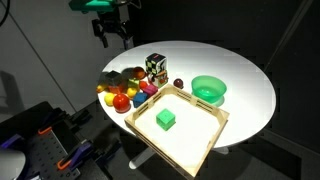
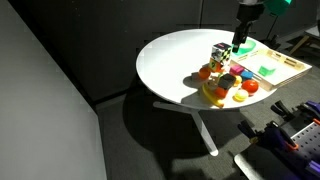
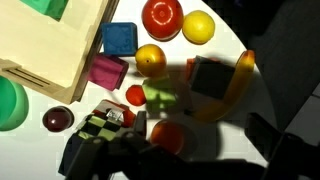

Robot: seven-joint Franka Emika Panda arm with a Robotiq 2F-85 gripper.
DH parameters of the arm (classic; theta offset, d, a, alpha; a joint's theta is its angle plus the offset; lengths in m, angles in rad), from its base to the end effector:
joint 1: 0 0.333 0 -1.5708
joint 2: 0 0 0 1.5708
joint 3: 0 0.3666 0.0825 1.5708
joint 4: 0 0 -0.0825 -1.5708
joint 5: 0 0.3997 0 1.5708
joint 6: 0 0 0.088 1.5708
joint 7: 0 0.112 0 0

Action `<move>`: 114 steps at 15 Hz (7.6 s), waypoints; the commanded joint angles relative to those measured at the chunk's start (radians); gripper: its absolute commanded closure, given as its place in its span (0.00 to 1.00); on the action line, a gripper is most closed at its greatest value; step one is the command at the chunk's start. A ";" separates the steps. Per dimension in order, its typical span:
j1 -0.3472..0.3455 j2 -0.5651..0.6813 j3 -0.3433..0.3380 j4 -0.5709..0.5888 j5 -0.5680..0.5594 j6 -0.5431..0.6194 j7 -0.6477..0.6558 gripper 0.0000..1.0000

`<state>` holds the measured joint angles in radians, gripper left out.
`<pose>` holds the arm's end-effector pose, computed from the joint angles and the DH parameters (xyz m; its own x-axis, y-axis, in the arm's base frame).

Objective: Pick up the gray block and put it in the tray

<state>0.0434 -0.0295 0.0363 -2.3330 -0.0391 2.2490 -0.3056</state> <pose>0.5042 0.0391 0.3792 0.9153 0.3981 -0.0614 0.3995 -0.9167 0.0122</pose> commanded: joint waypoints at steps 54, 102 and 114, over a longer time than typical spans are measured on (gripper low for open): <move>0.027 0.136 0.078 -0.177 0.227 0.358 0.187 0.00; 0.030 0.226 0.034 -0.139 0.065 0.345 0.237 0.00; 0.026 0.265 0.036 -0.112 0.061 0.341 0.223 0.60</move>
<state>0.0825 0.2303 0.0628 -2.4638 0.0257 2.6056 -0.0654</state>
